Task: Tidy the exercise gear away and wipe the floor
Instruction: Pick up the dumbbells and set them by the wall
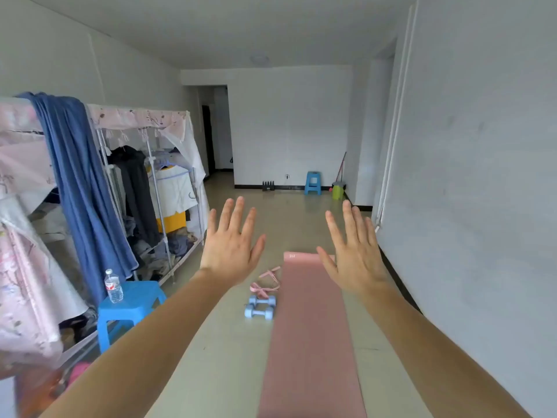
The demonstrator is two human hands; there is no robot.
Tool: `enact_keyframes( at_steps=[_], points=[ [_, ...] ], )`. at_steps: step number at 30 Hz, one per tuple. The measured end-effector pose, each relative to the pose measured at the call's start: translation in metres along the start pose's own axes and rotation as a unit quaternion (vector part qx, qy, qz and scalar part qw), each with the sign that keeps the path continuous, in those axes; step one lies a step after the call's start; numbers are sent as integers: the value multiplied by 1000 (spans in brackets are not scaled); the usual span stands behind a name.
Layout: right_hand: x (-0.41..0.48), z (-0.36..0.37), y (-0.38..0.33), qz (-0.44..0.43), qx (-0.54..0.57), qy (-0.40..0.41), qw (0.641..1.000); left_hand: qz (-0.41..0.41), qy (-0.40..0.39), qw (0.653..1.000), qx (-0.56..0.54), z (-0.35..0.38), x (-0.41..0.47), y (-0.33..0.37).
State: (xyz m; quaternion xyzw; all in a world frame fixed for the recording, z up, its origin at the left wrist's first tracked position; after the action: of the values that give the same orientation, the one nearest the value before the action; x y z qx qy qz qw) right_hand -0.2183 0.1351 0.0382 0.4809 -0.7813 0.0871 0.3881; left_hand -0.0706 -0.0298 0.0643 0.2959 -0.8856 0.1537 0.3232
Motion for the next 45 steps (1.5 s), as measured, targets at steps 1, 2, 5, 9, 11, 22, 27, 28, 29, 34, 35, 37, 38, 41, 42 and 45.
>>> enact_keyframes(
  at_steps=[1, 2, 5, 9, 11, 22, 27, 28, 29, 34, 35, 37, 38, 41, 42, 45],
  points=[
    [10, 15, -5, 4, 8, -9, 1000, -16, -7, 1000, -2, 11, 7, -13],
    [19, 30, -9, 13, 10, -6, 1000, -33, -5, 999, -17, 22, 12, -27],
    [51, 93, -33, 21, 20, -16, 999, -61, 5, 998, -33, 77, 30, -71],
    [104, 193, -78, 1, 28, -59, 998, -51, -11, 998, -39, 168, 59, -131],
    [133, 246, -98, 14, 50, -104, 993, -53, -34, 997, -47, 213, 81, -167],
    [253, 428, -106, 62, 59, -179, 980, -18, -118, 992, -43, 402, 217, -257],
    [289, 529, -84, 97, 51, -205, 973, 18, -146, 988, -54, 512, 273, -255],
    [298, 552, -80, 104, 51, -206, 972, 28, -152, 987, -52, 537, 289, -255],
    [307, 576, -75, 111, 52, -209, 970, 36, -159, 985, -51, 563, 306, -254],
    [356, 701, -34, 181, 81, -229, 953, 88, -191, 977, -27, 682, 407, -246],
    [367, 723, -26, 195, 85, -236, 948, 103, -192, 976, -24, 701, 431, -242],
    [390, 763, -8, 221, 85, -250, 939, 128, -183, 974, -24, 734, 480, -232],
    [399, 781, 2, 239, 83, -256, 933, 135, -183, 973, -34, 749, 502, -227],
    [419, 821, 23, 284, 79, -272, 916, 148, -191, 968, -65, 796, 554, -211],
    [424, 832, 30, 298, 77, -270, 912, 157, -190, 966, -72, 811, 568, -203],
    [434, 869, 52, 337, 63, -267, 901, 175, -201, 958, -104, 864, 609, -175]
  ],
)
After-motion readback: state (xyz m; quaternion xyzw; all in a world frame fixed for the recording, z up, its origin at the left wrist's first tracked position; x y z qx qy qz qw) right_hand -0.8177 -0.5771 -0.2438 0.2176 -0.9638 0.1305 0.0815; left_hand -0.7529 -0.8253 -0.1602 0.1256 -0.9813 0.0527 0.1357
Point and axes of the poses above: each hand's wrist, its own x-axis towards the middle knuckle, its own z-axis out of the palm, y = z × x, the point moved 10 cm from there along x, towards the middle knuckle, and after that the axes turned 9 degrees about -z, right-handed, at the moved point
